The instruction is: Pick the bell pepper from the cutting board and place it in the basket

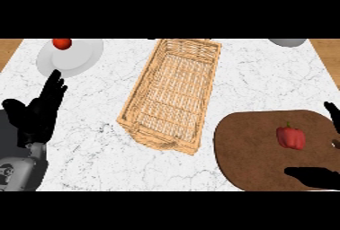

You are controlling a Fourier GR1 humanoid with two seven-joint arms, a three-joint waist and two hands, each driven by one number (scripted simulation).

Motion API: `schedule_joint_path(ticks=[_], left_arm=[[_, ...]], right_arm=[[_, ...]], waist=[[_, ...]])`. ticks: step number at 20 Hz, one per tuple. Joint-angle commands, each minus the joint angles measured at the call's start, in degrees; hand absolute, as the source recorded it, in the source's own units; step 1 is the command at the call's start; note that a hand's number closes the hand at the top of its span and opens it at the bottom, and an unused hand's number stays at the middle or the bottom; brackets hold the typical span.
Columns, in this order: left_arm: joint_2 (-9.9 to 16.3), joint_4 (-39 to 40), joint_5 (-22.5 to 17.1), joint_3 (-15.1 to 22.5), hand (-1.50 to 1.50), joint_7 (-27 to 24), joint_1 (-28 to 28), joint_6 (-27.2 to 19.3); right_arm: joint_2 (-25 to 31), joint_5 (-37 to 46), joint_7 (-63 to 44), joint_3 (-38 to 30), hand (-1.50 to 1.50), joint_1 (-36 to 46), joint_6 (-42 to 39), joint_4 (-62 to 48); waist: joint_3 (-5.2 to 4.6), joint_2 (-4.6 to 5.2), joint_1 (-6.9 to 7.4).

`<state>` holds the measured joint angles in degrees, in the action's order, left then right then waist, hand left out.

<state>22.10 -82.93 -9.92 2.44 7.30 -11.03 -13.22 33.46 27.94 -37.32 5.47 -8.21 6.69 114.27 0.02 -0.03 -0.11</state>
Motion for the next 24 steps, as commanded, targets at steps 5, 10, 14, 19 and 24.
schedule_joint_path(ticks=[5, 10, 14, 19, 24], left_arm=[[-1.97, -2.84, 3.43, -1.84, 0.00, 2.85, 0.15, 1.27], [-4.46, 1.48, 4.33, -3.54, 0.00, -1.55, 0.51, 3.55], [-4.45, -2.00, 5.22, -4.88, 0.00, 3.71, -1.57, 3.55], [-4.46, -0.46, 5.75, -6.65, 0.00, -0.61, 1.87, 7.14], [-5.96, 1.54, 5.97, -8.31, 0.00, -0.69, -0.58, 7.42]], right_arm=[[-5.18, 5.59, 7.07, -3.44, -1.50, 1.34, -0.85, -6.60], [-9.43, 7.34, 7.75, -3.12, -1.50, 2.34, -2.40, -4.77], [-13.51, 12.45, 9.10, -0.91, -1.50, 1.03, -1.28, -5.15], [-14.81, 12.29, 15.01, -4.21, -1.50, 0.71, -0.36, -11.33], [-17.33, 17.77, 12.35, -3.78, -1.50, 0.05, -0.17, -10.51]], waist=[[-0.01, 0.00, 0.06], [-0.03, 0.03, 0.02], [-0.02, -0.01, 0.01], [-0.02, 0.01, 0.04], [-0.03, 0.01, -0.05]])
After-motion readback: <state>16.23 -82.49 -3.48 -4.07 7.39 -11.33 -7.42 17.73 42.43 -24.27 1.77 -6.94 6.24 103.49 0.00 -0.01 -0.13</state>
